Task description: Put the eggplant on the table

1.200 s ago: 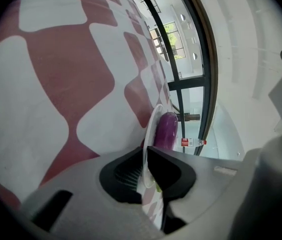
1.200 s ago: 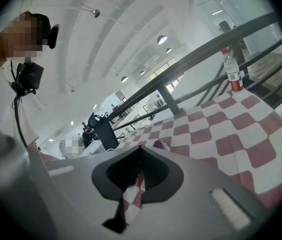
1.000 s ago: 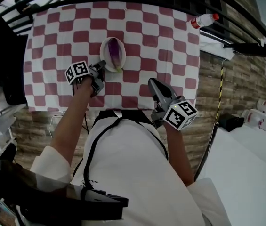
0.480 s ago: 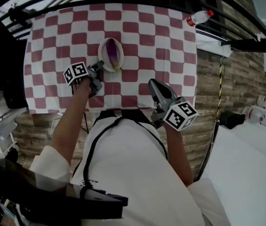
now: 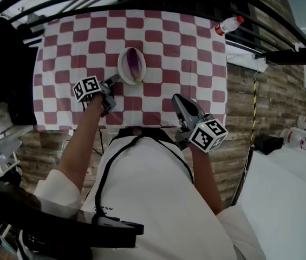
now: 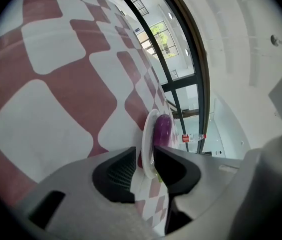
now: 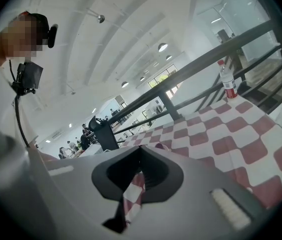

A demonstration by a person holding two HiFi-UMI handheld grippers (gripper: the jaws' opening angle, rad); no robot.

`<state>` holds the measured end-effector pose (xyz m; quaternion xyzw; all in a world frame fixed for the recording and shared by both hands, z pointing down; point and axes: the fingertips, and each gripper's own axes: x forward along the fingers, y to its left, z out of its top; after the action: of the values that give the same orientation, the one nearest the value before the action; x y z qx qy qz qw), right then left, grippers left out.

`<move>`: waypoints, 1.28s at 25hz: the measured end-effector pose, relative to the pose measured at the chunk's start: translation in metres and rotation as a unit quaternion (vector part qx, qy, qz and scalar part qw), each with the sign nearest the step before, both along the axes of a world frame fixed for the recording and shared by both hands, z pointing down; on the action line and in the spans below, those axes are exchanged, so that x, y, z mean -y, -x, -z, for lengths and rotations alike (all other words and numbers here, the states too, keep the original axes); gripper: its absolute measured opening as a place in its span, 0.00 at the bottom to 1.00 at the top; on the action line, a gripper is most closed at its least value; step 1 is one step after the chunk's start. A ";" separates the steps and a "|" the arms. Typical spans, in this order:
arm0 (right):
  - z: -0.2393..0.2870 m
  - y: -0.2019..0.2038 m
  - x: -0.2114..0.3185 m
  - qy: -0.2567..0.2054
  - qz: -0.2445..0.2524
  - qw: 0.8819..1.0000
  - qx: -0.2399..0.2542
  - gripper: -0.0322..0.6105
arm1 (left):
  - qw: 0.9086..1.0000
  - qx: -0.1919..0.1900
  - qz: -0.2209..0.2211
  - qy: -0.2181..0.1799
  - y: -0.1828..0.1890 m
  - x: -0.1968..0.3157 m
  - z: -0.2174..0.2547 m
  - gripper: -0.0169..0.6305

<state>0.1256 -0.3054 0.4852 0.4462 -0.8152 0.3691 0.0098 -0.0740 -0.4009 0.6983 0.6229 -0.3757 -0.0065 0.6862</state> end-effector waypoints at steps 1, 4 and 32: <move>0.001 0.000 -0.001 -0.001 0.000 1.000 0.002 0.06 | 1.000 0.001 -0.003 -0.005 0.001 -0.002 0.004 0.21; 0.003 0.001 -0.005 -0.006 0.001 1.000 0.006 0.06 | 1.000 0.009 -0.010 -0.020 0.004 -0.011 0.017 0.17; 0.044 0.039 0.012 -0.071 0.080 0.994 0.016 0.06 | 0.972 0.055 -0.026 -0.225 0.019 -0.059 0.191 0.04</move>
<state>0.0868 -0.3169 0.4410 0.3734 -0.8724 0.3154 -0.0050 -0.0932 -0.3418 0.5071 0.7705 -0.3856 -0.0384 0.5061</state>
